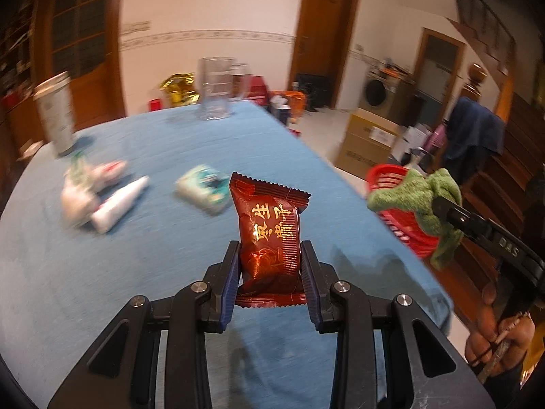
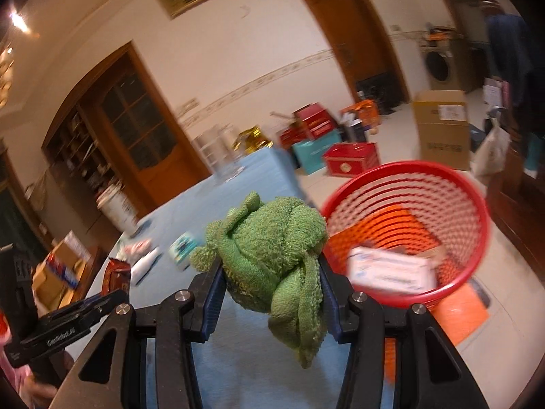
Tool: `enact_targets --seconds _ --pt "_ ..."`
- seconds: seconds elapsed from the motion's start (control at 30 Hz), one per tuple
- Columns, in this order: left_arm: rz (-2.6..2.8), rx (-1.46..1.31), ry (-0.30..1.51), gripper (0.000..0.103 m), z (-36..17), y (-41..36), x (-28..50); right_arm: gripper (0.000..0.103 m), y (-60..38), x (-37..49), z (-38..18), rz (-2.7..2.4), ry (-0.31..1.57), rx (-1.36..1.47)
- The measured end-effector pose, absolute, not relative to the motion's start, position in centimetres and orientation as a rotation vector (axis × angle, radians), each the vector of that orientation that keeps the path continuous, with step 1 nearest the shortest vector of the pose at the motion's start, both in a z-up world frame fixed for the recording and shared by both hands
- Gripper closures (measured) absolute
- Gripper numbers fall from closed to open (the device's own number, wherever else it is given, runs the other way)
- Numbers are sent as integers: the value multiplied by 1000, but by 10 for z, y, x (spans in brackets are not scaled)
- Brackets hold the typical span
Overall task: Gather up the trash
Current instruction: 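Carry the packet and towel over the red wastebasket and open both tools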
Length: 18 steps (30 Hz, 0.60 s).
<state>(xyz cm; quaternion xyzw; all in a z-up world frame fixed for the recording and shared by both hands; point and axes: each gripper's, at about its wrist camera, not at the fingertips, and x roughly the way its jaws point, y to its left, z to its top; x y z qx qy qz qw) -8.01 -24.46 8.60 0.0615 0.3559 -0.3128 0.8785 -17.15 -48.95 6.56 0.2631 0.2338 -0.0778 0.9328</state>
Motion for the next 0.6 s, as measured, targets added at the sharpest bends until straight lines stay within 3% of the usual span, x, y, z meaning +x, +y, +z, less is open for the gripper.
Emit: enact_targets --seconds 0.6 --pt "-935 173 809 70 90 -429 -86 48 -605 -201 73 -364 400 682"
